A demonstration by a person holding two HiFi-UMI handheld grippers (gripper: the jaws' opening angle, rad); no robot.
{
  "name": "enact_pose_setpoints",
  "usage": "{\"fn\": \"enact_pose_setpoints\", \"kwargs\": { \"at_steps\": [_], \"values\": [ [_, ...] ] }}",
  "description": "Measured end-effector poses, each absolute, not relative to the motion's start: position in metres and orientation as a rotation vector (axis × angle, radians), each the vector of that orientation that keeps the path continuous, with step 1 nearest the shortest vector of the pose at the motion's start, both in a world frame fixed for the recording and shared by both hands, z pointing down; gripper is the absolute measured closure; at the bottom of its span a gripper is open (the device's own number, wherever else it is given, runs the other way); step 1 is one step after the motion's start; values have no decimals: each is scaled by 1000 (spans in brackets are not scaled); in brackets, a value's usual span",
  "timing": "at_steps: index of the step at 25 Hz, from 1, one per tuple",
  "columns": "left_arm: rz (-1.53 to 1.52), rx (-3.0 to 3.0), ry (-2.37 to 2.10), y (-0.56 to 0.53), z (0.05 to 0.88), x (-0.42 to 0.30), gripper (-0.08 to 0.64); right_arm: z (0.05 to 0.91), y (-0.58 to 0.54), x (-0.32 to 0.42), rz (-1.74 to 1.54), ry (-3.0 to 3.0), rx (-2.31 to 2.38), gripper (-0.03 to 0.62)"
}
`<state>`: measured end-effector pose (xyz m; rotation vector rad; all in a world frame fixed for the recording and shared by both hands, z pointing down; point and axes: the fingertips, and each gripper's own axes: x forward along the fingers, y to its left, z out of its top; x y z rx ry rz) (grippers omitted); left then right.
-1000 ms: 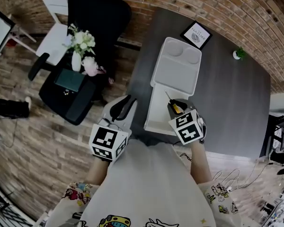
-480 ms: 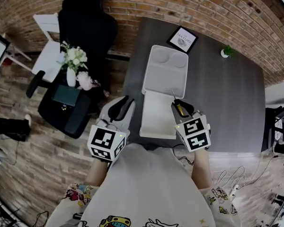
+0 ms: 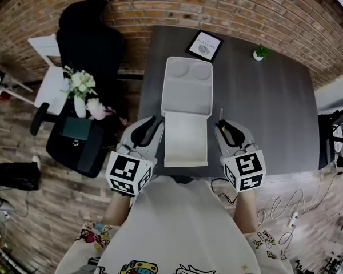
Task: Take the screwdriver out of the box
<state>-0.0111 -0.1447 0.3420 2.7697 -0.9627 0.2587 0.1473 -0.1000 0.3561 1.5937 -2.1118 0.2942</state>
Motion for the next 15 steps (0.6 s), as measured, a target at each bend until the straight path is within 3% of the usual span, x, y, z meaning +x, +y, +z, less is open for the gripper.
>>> {"fn": "enact_pose_setpoints", "kwargs": {
  "at_steps": [15],
  "values": [
    [250,2810,-915,-140,330,15,534,332,-78,173,288,-2262,1834,515]
  ]
}}
